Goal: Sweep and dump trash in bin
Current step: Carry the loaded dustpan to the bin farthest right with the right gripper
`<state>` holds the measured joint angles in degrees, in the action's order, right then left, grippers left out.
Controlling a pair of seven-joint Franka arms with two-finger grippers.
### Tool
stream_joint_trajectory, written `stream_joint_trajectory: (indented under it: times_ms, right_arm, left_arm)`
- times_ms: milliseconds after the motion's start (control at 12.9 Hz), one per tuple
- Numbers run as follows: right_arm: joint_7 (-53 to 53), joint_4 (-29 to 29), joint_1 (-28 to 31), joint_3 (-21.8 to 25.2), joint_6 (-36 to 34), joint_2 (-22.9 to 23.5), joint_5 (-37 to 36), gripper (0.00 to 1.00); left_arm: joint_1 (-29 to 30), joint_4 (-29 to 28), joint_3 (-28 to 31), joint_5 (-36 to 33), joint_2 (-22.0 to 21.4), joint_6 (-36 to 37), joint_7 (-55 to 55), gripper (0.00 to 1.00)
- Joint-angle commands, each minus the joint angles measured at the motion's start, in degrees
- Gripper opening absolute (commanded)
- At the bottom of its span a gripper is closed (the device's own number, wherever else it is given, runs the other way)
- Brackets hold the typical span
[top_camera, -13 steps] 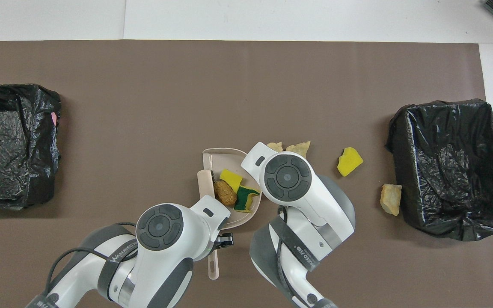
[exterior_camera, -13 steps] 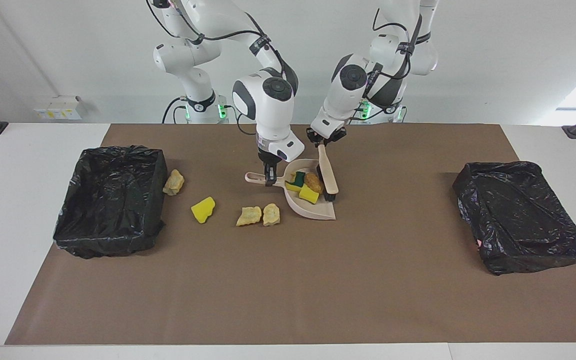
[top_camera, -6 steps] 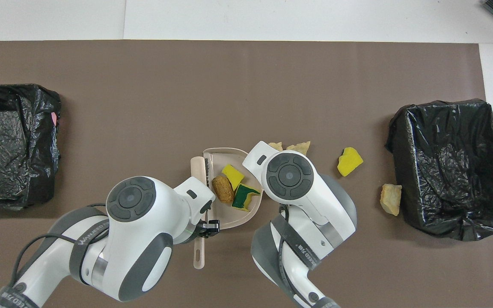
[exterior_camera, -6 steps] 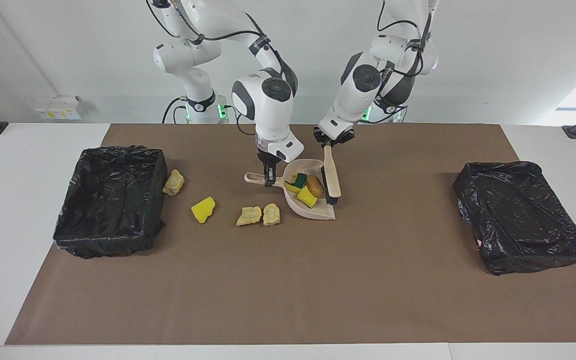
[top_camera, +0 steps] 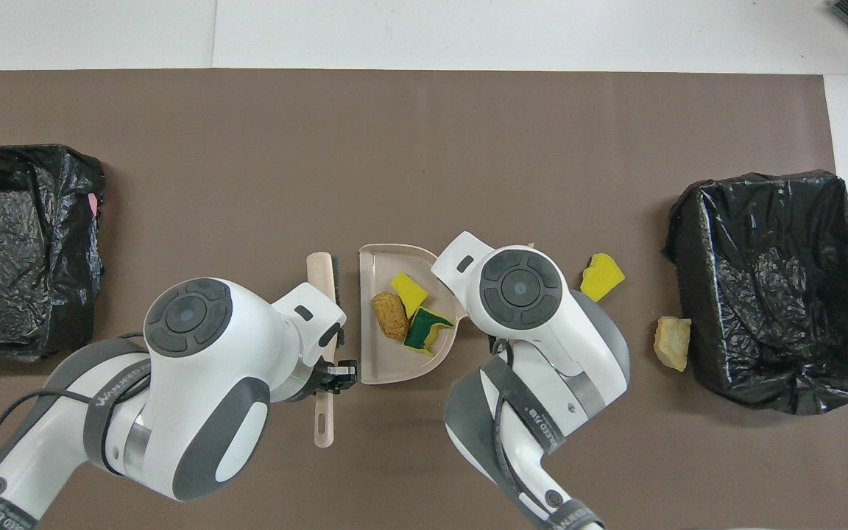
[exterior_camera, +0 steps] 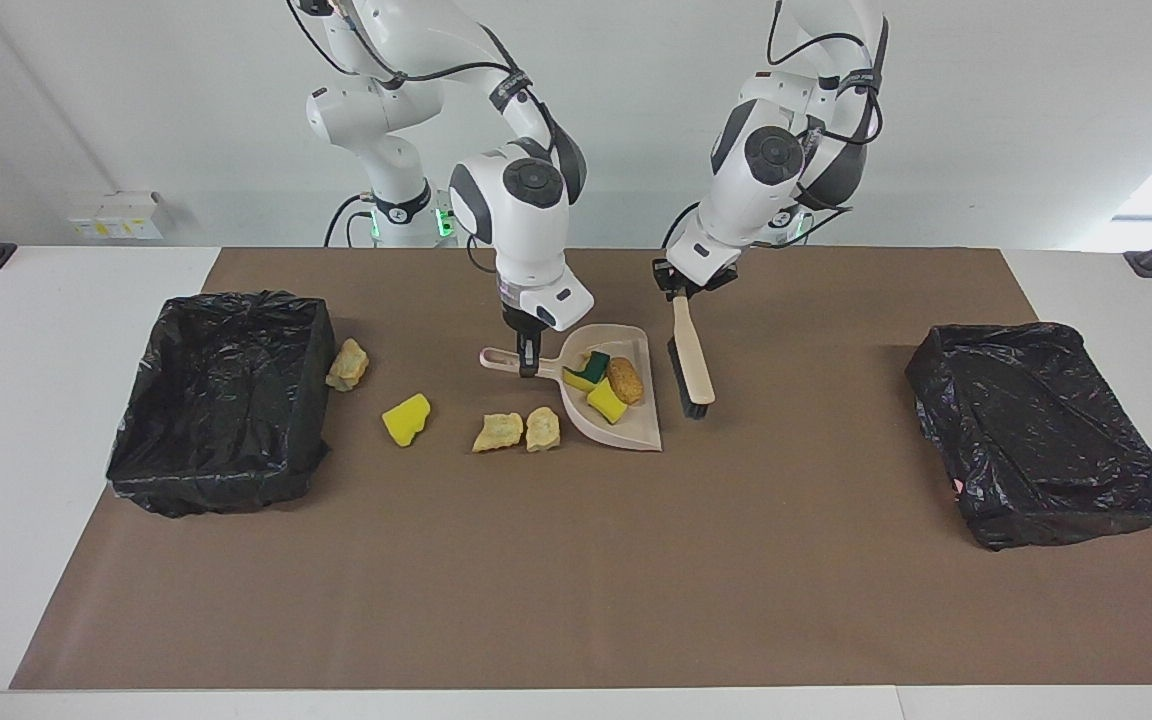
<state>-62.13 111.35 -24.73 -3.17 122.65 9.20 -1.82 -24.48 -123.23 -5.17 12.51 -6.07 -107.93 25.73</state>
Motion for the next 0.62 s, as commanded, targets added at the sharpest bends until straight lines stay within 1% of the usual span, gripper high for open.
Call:
stream_joint_trajectory:
  times_ms: [0, 77, 232, 464, 541]
  right_arm:
    - [-4.6, -1.5, 3.5, -0.3, -1.6, -3.2, 3.0, 0.00]
    - [-5.5, -3.3, 5.1, -0.4, -3.9, -3.5, 3.0, 0.00]
    - [-7.5, -7.4, 7.4, 0.1, -9.2, -4.0, 3.0, 0.00]
    - [-10.7, -8.8, 14.2, 0.3, -13.3, -7.4, 3.0, 0.00]
    - [-13.3, -9.2, 17.0, 0.3, -14.8, -8.0, 3.0, 0.00]
  left_arm:
    - [1.8, 4.8, -0.2, -4.8, -1.6, 6.6, -0.5, 0.00]
    - [3.9, 6.2, -0.3, -5.5, -1.7, 8.3, -1.5, 0.00]
    - [5.5, 6.7, -0.2, -5.6, -2.2, 11.2, -3.9, 0.00]
    - [5.2, 5.5, -0.4, -5.5, -3.1, 10.5, -4.8, 0.00]
    - [4.9, 4.8, -0.6, -5.5, -3.5, 9.9, -4.2, 0.00]
